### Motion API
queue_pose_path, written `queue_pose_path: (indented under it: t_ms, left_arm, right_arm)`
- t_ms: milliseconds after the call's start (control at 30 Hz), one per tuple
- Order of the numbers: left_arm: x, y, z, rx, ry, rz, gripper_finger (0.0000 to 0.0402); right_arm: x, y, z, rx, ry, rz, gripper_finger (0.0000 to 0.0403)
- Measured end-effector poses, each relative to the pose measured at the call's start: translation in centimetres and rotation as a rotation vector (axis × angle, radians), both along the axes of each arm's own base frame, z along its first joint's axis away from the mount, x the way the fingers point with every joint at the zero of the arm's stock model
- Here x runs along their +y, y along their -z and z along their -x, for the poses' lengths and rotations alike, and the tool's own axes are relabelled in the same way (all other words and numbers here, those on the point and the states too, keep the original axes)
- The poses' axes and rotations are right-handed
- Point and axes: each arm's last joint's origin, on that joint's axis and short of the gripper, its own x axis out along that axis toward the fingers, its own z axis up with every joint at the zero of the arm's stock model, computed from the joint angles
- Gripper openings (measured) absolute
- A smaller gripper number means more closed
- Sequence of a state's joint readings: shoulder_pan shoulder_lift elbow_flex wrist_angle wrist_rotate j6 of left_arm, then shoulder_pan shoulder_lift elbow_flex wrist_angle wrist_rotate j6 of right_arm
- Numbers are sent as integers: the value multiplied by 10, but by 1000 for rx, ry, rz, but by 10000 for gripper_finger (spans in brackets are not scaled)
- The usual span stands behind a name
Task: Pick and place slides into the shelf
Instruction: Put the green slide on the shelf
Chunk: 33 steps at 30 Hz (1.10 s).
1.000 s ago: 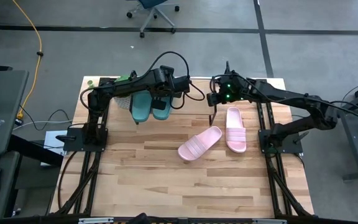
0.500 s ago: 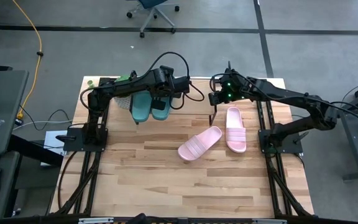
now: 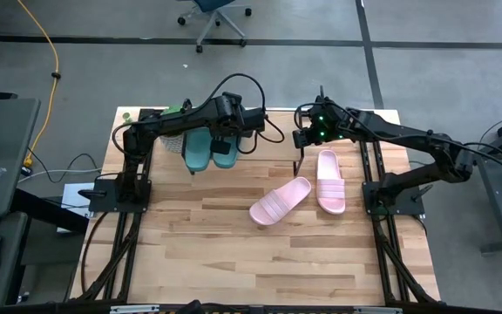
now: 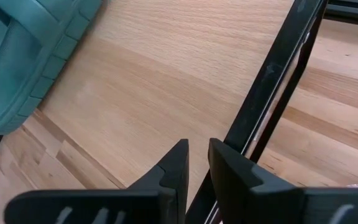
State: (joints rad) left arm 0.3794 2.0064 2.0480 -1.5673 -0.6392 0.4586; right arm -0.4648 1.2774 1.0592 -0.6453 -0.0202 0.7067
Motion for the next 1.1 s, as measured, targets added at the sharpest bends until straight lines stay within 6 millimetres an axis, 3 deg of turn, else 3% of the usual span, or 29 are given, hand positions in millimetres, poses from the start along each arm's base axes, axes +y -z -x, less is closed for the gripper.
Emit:
queue_pose_path:
  t_ms: [600,1100]
  left_arm:
    - [1,0,-2,-35,-2,9,20]
    - [2,0,-5,-76,-13,2,158]
  right_arm:
    - [0,0,0,-3,-7,-8,55]
    - [0,0,-1,-13,-10,-7,55]
